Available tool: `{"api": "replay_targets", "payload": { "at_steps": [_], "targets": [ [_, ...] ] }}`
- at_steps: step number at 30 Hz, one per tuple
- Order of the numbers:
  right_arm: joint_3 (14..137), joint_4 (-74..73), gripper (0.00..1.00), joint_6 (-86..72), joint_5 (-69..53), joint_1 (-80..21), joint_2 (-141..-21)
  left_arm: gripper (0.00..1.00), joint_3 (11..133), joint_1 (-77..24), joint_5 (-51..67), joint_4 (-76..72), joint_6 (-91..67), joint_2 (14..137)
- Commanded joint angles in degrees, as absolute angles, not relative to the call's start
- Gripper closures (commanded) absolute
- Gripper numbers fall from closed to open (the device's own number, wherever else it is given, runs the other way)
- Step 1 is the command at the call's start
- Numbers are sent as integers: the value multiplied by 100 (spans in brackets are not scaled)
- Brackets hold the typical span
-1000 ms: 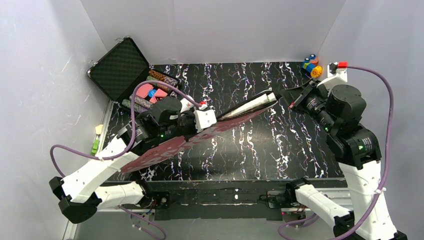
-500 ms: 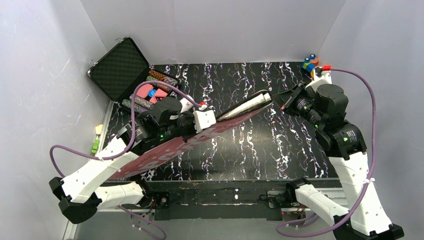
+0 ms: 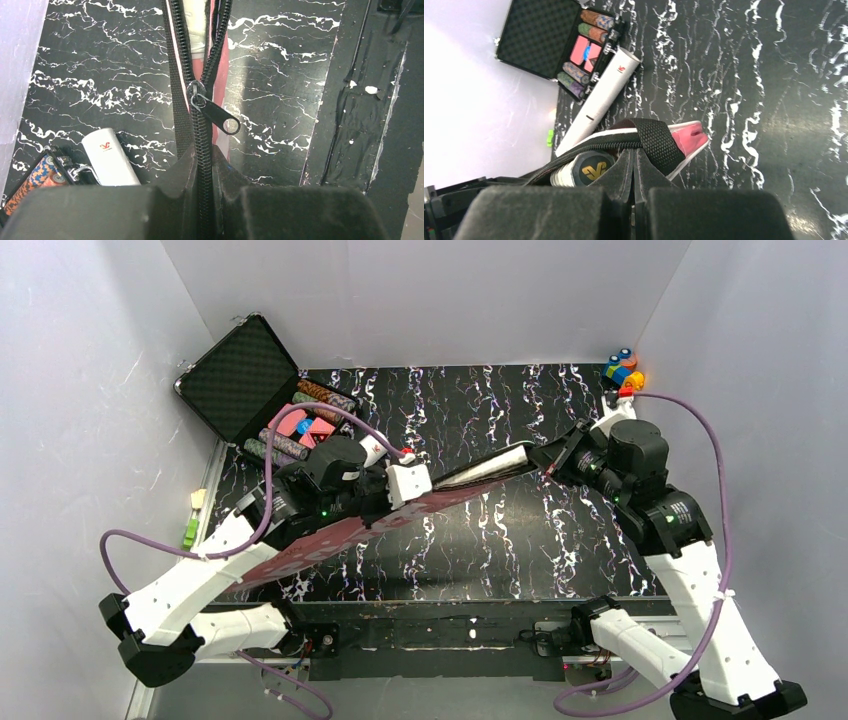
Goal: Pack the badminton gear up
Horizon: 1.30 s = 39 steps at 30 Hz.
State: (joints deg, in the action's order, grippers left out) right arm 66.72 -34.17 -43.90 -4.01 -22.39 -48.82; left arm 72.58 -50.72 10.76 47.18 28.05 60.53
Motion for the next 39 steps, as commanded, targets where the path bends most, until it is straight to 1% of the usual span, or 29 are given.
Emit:
{"api": "replay_targets", "payload": {
  "at_steps": [1,3,5,6,7,13,17,18,20,21,22,23,24,25,26,29,33,35,39],
  "targets": [
    [7532,-4628,99,-3695,546,-2357,-4885,100,7436,-5098,1288,3743,2875,5890],
    [8018,-4934,97,-3360,897,-2352,-4929,100,7403,-5098,1300,3744,2883,5880],
    [8400,-4979,95,-3179,884,-2347,-4945,100,7385,-5098,1313,3738,2886,5891],
    [8539,-4958,97,-3163,794,-2347,-4952,100,7380,-5101,1324,3736,2883,5889],
    [8638,-4908,99,-3191,661,-2348,-4969,100,7380,-5098,1328,3735,2883,5895],
    [8683,-4426,99,-3493,-301,-2352,-5066,100,7430,-5103,1332,3753,2870,5933],
    [8462,-4001,98,-3623,-1280,-2352,-5092,100,7430,-5098,1321,3750,2883,5947],
    [8353,-3852,92,-3689,-1578,-2347,-5066,100,7419,-5100,1312,3746,2888,5939],
    [8058,-3453,77,-3855,-2262,-2349,-4961,100,7390,-5101,1278,3738,2905,5935],
    [7890,-3275,65,-3955,-2629,-2353,-4919,100,7378,-5098,1238,3729,2916,5941],
    [7691,-3066,56,-4093,-2983,-2355,-4879,100,7371,-5104,1202,3716,2921,5940],
    [7307,-2767,49,-4291,-3408,-2355,-4831,100,7370,-5098,1165,3704,2919,5948],
    [7100,-2440,45,-4508,-3581,-2368,-4761,100,7371,-5098,1128,3670,2903,5960],
    [6603,-2051,41,-4749,-3744,-2410,-4659,100,7366,-5093,1086,3635,2885,5968],
    [6223,-1648,39,-4989,-3816,-2472,-4559,100,7369,-5093,1037,3598,2868,5989],
    [5548,-797,35,-5338,-3673,-2869,-4399,100,7384,-5078,869,3489,2759,6062],
    [5300,-458,33,-5167,-2461,-3832,-4590,100,7373,-5074,506,3258,2510,6205],
    [5097,131,32,-5252,-1870,-4218,-4726,100,7357,-5072,435,3182,2432,6266],
    [4773,1060,32,-5515,-1273,-4460,-5035,100,7312,-5073,350,3112,2322,6316]
  ]
}}
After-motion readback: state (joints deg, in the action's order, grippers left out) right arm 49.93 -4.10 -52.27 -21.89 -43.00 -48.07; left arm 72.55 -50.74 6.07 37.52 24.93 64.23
